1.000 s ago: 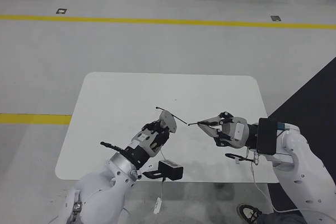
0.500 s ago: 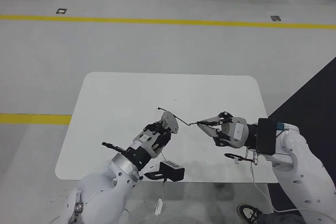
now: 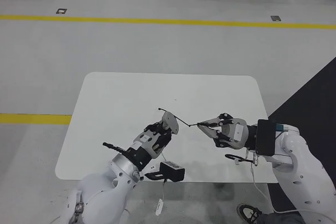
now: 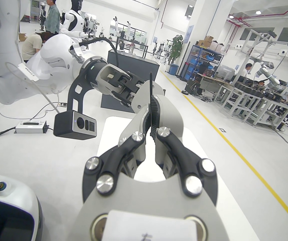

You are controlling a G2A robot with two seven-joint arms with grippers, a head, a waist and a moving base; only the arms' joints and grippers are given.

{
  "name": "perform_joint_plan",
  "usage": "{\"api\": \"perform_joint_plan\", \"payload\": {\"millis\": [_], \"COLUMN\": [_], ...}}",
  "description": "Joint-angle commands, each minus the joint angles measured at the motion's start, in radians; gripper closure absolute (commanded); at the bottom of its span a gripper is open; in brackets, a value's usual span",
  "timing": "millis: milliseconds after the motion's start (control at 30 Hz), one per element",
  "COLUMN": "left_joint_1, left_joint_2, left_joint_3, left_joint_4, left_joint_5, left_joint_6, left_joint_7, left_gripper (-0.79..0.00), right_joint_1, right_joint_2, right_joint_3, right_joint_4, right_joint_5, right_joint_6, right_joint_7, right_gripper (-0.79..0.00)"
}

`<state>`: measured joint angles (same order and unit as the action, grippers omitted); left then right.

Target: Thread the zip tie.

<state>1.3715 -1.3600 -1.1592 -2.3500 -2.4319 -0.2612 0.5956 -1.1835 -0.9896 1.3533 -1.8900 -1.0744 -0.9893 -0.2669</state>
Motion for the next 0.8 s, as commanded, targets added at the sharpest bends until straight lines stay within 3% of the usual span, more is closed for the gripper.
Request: {"api": "perform_joint_plan", "payload": {"millis": [0,767], "left_joint_1": [0.004,-0.003], "left_joint_2": [0.0,-0.001], "left_joint_3": [0.002,-0.012], "left_joint_4": [0.0,0.0], "left_joint_5": [0.004,-0.108], "left_joint_6": [0.002,0.044], "left_joint_7": [0.002,0.076], "left_gripper": [0.0,0.0], "right_joint_1": [-0.001,0.005], "right_joint_2": [0.0,-0.007], "right_joint_3": [0.002,0.009], "right_joint_4": [-0.002,-0.002], "right_joint_5": [-0.001,-0.009], "right_joint_6": [0.0,0.001], "right_joint_7": [-0.002,-0.01], "right_gripper": [0.0,0.0]}}
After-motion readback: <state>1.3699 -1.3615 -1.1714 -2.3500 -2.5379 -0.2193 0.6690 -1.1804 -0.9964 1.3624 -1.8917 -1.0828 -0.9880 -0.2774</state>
